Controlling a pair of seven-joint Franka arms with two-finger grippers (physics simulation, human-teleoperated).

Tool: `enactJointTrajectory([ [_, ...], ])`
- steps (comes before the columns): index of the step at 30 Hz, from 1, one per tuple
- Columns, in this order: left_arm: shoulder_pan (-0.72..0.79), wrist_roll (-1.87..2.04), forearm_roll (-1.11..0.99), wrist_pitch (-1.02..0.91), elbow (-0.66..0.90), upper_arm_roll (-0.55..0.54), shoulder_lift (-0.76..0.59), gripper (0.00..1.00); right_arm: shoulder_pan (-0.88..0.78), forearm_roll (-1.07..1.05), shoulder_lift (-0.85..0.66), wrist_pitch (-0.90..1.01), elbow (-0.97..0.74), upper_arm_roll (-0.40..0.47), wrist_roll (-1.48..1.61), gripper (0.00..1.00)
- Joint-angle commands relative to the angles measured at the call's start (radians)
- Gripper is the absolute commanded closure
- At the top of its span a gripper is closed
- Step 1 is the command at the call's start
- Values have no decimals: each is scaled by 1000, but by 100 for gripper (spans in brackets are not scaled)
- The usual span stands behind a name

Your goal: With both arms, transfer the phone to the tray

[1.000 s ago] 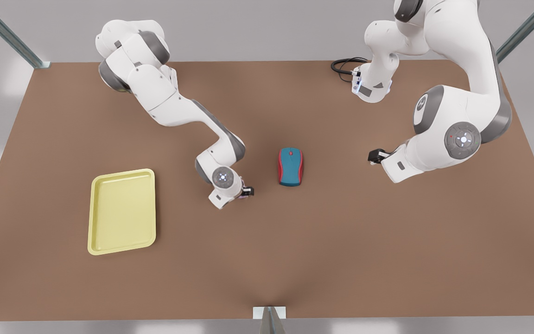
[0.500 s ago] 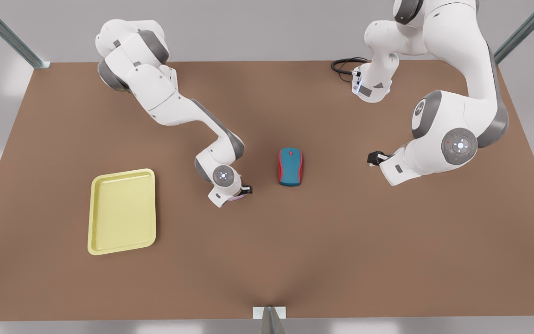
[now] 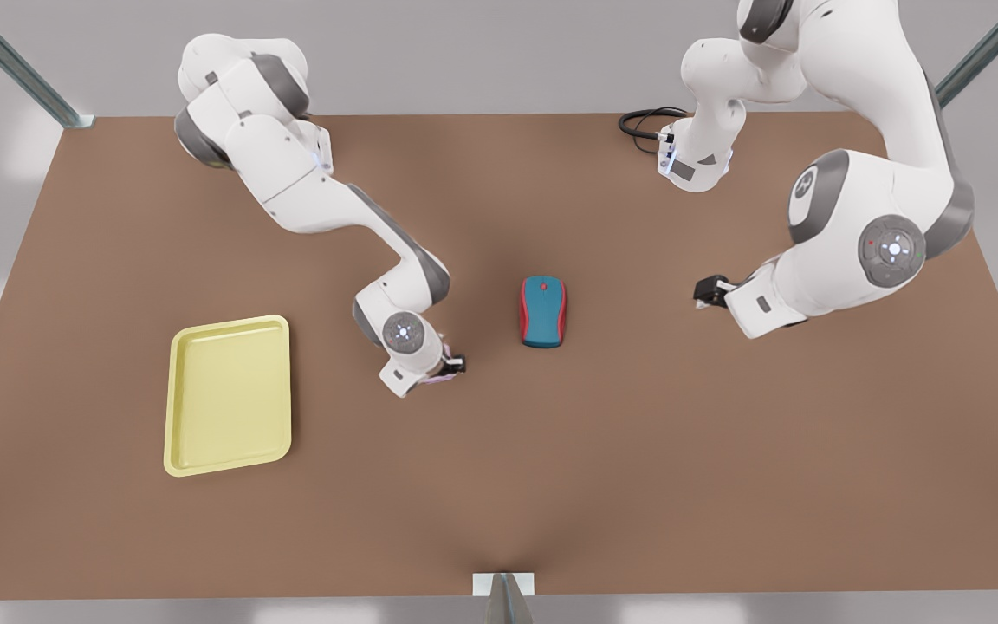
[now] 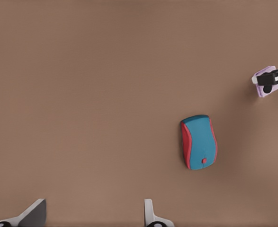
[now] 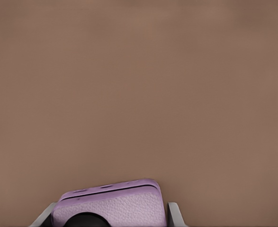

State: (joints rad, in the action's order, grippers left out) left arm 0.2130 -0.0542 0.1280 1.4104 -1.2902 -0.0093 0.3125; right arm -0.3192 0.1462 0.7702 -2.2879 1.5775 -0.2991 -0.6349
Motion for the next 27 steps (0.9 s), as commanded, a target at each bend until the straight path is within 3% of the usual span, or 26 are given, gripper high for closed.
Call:
enactJointTrajectory([
  [1,0,-7,-1,-11,2,0,-1,0,20,7,-31,33,-7,18,107,30],
  [5,0,-6,-2,-39,0,3,2,0,117,1,-114,106,21,89,360,30],
  [7,0,-9,-2,-39,9,63,-10,0,173,1,-164,119,71,141,498,30],
  [12,0,-7,-2,-54,-3,71,5,0,241,-184,-183,97,128,406,1013,30],
  [13,0,-9,-2,-57,-3,71,5,0,255,-192,-177,58,162,423,1058,30],
  [14,0,-10,-2,-59,-3,71,5,0,266,-192,-177,19,191,429,1084,27],
  [15,0,-10,-2,-57,-3,71,5,0,276,-192,-178,18,210,459,1104,3],
  [22,0,-10,-68,-57,-1,71,19,0,252,-183,-322,71,107,430,896,0],
  [25,0,-9,-68,-62,-1,71,17,0,264,-100,-463,490,-33,308,621,0],
  [27,0,-9,-68,-67,-1,71,17,0,264,-99,-597,663,-16,308,601,0],
])
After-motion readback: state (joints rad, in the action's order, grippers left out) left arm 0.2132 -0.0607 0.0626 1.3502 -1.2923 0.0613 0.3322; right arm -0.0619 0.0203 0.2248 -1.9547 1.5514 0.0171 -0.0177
